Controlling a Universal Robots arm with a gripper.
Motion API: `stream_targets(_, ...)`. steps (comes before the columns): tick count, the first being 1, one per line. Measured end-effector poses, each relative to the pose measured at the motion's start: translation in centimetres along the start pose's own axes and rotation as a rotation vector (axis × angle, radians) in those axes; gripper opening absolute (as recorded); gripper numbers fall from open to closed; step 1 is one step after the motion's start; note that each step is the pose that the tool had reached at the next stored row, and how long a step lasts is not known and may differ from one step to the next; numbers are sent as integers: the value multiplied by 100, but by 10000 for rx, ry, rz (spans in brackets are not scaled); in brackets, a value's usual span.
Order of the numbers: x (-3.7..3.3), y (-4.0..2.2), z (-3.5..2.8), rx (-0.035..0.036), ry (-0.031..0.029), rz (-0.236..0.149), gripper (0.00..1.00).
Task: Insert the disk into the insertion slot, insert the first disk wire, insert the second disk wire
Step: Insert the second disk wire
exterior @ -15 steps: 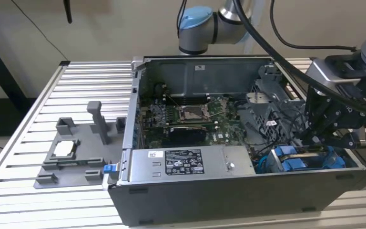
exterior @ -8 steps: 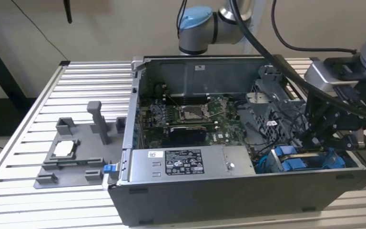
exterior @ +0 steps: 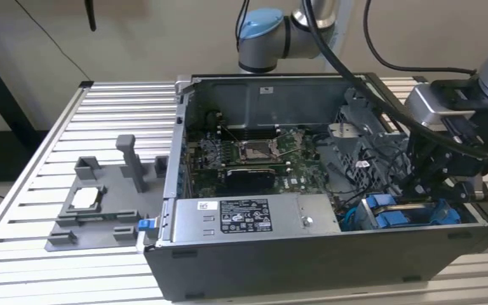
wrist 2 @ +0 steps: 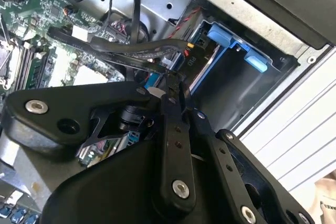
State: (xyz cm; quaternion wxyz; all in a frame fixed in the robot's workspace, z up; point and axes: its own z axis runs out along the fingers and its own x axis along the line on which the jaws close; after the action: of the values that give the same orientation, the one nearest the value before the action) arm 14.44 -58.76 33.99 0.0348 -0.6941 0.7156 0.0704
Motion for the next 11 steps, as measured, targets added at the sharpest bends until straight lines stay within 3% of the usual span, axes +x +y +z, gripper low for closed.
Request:
stream_targets(7, 7, -4, 38, -6, 40, 173, 16)
stream_targets(11, 13, -8, 48, -37, 24, 198, 16)
